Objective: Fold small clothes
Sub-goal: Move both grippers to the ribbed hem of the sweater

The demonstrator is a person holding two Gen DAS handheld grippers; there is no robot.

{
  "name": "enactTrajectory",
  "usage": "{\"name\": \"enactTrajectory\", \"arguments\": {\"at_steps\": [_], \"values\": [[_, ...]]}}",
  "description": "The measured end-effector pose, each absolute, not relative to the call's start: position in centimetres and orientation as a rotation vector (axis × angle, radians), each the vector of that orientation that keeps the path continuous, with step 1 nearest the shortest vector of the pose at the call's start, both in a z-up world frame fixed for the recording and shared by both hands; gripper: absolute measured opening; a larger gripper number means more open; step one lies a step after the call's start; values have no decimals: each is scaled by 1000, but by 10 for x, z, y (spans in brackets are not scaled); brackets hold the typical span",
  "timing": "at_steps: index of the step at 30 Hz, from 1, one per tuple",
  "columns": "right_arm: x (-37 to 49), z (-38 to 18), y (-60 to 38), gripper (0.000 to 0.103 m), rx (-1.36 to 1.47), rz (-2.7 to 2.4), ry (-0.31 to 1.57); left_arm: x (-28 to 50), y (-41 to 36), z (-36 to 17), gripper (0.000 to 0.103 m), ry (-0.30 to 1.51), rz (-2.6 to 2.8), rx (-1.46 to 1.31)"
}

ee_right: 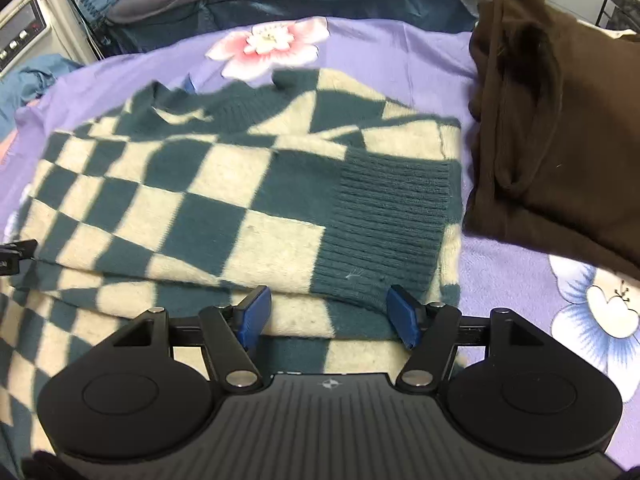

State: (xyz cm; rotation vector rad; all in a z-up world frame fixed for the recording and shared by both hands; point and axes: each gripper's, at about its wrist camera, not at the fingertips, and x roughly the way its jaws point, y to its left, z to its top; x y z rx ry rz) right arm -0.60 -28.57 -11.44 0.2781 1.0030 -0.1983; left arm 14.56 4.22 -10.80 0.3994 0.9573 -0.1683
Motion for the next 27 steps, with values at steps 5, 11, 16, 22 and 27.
{"name": "enactTrajectory", "arguments": {"at_steps": [5, 11, 16, 22, 27], "values": [[-47, -76, -296, 90, 324, -192, 931, 121, 101, -76, 103, 935, -175, 355], [-117, -75, -309, 94, 520, -184, 1025, 76, 157, -70, 103, 1049, -269, 408], [-160, -102, -281, 80, 555, -175, 1195, 28, 163, -90, 103, 1159, -303, 378], [-198, -130, -259, 71, 699, -202, 1300, -13, 162, -111, 103, 1275, -366, 279], [-210, -133, -248, 71, 720, -179, 1301, -27, 161, -122, 103, 1296, -370, 267]]}}
